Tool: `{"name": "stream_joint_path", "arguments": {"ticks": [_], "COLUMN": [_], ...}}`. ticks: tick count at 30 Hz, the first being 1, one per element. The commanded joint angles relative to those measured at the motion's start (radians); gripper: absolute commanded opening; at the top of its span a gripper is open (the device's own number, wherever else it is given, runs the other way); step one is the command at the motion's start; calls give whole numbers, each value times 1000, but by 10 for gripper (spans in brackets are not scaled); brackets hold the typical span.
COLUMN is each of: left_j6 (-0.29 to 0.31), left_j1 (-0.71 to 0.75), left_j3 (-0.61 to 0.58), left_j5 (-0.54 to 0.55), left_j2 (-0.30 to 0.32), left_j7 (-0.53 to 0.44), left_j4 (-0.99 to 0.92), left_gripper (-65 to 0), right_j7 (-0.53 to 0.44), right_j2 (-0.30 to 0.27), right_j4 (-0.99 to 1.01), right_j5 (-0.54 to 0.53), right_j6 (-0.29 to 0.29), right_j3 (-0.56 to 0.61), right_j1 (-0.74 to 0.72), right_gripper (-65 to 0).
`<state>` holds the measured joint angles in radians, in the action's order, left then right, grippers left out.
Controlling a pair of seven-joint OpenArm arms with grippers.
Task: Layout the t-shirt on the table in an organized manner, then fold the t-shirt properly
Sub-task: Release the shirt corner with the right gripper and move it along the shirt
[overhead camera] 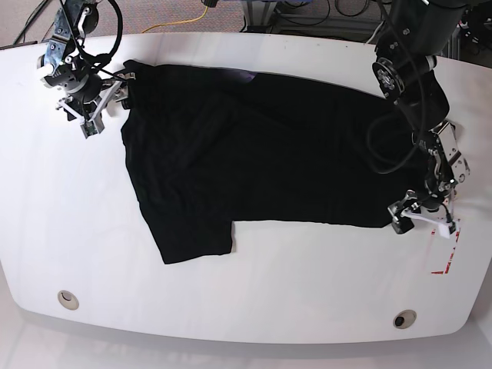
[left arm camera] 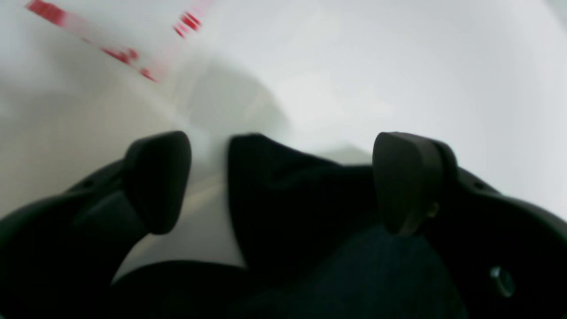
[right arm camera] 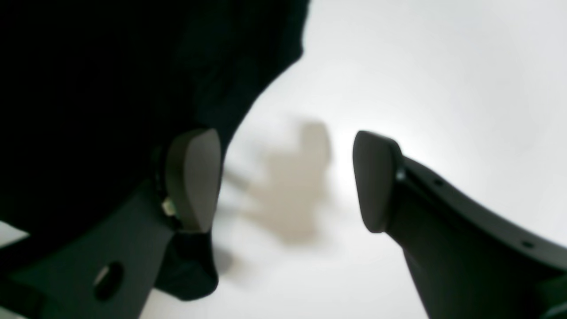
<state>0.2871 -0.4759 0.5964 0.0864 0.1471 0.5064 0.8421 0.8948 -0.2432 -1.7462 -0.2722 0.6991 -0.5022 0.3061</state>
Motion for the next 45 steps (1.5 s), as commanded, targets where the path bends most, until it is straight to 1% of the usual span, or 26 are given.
{"name": "stream_joint_path", "arguments": {"ticks": [1, 9, 17, 19, 22, 26, 34, 38, 40, 45], "left_j6": [2, -65, -81, -81, -81, -81, -79, -79, -79, -79], "left_j1": [-31, -28, -28, -28, -28, -30, -31, -31, -31, -31], "left_j3": [-26, -40, -40, -40, -40, -42, -42, -42, -42, -42], "left_j5": [14, 14, 13, 13, 13, 13, 14, 14, 14, 14], "left_j2": [10, 10, 10, 10, 10, 13, 15, 15, 15, 13], "left_j7": [-25, -24, -21, -21, -21, -21, -24, -25, -25, -25], "left_j4": [15, 13, 13, 13, 7, -47, -73, -76, -76, -76], "left_gripper": [-39, -39, -40, -53, -100, -172, -254, -282, -308, -418], "right_j7": [-18, -18, -18, -18, -18, -18, -18, -18, -18, -18], "right_j2": [-14, -14, -14, -14, -14, -14, -14, -14, -14, -14], "right_j4": [-18, -16, -16, -16, -16, -16, -16, -16, -16, -16], "right_j5": [-11, -11, -11, -11, -11, -11, -11, -11, -11, -11], "right_j6": [-1, -1, -1, -1, -1, -1, -1, -1, -1, -1], "right_j3": [-5, -3, -3, -3, -3, -3, -5, -5, -6, -8], "right_j1": [-6, -8, -8, -8, -8, -8, -8, -8, -8, -8], "right_gripper": [-203, -203, -203, -203, -203, -203, -203, -203, -203, -203]}}
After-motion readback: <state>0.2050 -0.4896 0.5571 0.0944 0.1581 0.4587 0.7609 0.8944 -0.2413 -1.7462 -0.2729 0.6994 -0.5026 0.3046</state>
